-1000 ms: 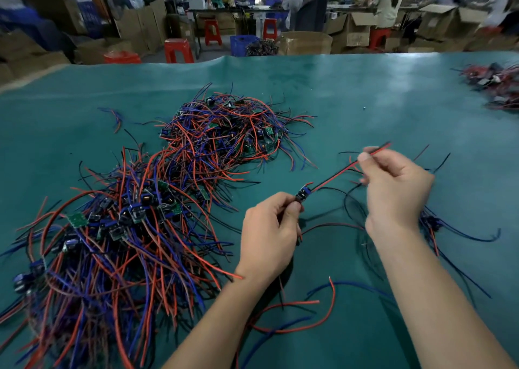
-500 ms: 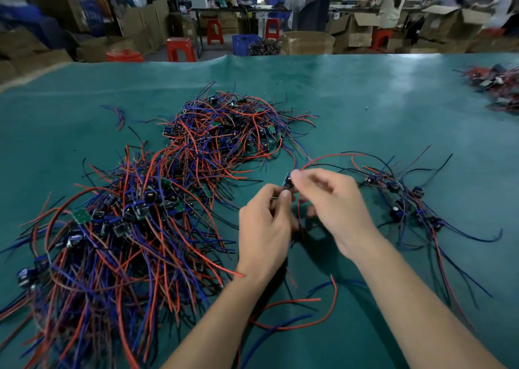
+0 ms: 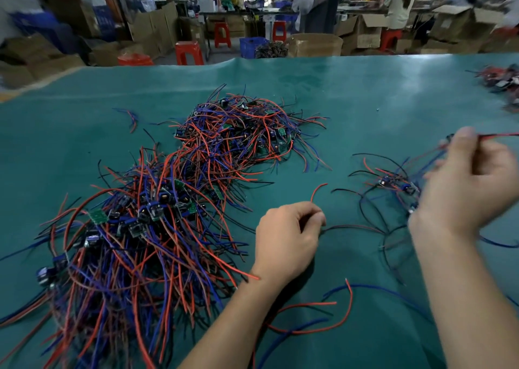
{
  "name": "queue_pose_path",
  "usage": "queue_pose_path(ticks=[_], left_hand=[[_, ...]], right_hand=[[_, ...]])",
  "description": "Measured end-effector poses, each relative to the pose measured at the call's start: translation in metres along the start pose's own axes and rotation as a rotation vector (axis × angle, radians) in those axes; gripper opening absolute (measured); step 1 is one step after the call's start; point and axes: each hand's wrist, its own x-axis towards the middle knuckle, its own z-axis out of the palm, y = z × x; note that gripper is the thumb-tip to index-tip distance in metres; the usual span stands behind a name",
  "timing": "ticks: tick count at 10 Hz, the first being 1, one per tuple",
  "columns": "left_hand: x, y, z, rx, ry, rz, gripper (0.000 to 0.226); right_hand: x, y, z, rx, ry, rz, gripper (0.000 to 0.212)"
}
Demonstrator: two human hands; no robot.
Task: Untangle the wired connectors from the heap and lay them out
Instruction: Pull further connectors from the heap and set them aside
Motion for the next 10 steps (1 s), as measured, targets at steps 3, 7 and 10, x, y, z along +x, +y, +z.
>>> queue_pose_path(ticks=[3,7,10], left_hand=[[-0.004,0.005,-0.005,-0.133,0.065,-0.061,0.021],[0.004,-0.006,0.003,-0.084,0.108,-0.040,0.006],[0.004,-0.005,0.002,-0.098,0.133,-0.015,0.016]], right_hand=[[-0.099,-0.094,0.060,0.147,-0.857,0.102,0.013],[-0.099,-0.037,0.171,-0.805,-1.329,-0.196,0.031],[-0.071,0.031,0.151,-0.992,-1.257,-0.258,0.013]])
